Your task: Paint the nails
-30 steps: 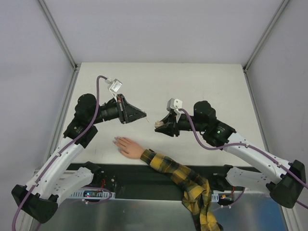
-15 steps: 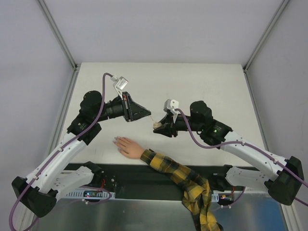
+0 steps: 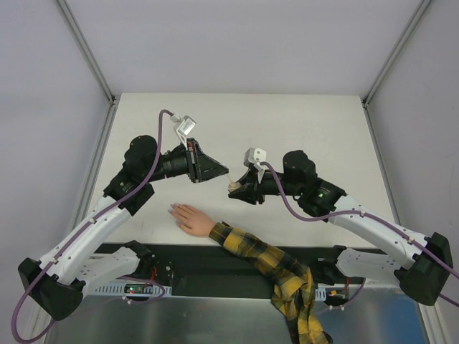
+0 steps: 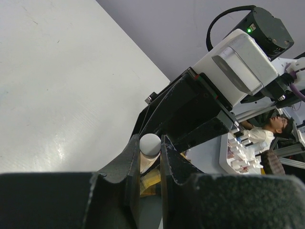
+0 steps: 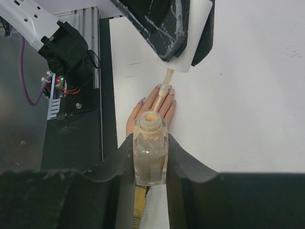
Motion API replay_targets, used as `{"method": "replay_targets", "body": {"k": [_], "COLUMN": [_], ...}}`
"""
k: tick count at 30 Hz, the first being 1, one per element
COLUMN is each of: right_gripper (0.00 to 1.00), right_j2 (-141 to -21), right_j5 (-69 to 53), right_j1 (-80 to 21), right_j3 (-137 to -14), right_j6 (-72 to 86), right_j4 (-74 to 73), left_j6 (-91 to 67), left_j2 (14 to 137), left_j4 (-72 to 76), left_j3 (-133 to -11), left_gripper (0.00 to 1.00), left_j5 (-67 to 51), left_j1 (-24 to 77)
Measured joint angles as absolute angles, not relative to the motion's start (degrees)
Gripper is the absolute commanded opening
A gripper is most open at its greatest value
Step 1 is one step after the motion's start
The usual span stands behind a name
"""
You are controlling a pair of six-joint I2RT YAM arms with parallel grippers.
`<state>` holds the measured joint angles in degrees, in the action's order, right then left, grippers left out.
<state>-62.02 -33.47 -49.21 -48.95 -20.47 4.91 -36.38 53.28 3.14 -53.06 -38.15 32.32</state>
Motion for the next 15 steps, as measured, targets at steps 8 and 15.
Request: {"method": "replay_targets", "body": {"k": [8,15], "right_gripper": [0.0,0.0], "right_j2": [-62.02,-62.02], "right_j5": [-33.08,-32.71], "right_j1": [-49.25,-49.25], "right_j3": [-48.95,-48.95], "right_j6": [-20.47,-20.49], "right_j4": [4.91,4.91], "left_j6": [-36.38,-36.34], "left_j2": [54.0,54.0], "left_j4": [3.16,3.16], "left_j3": [-53.06,-53.06], "left_gripper": [0.0,0.0], "left_j5": [-36.95,-36.36], "left_j1": [33.8,33.82]}}
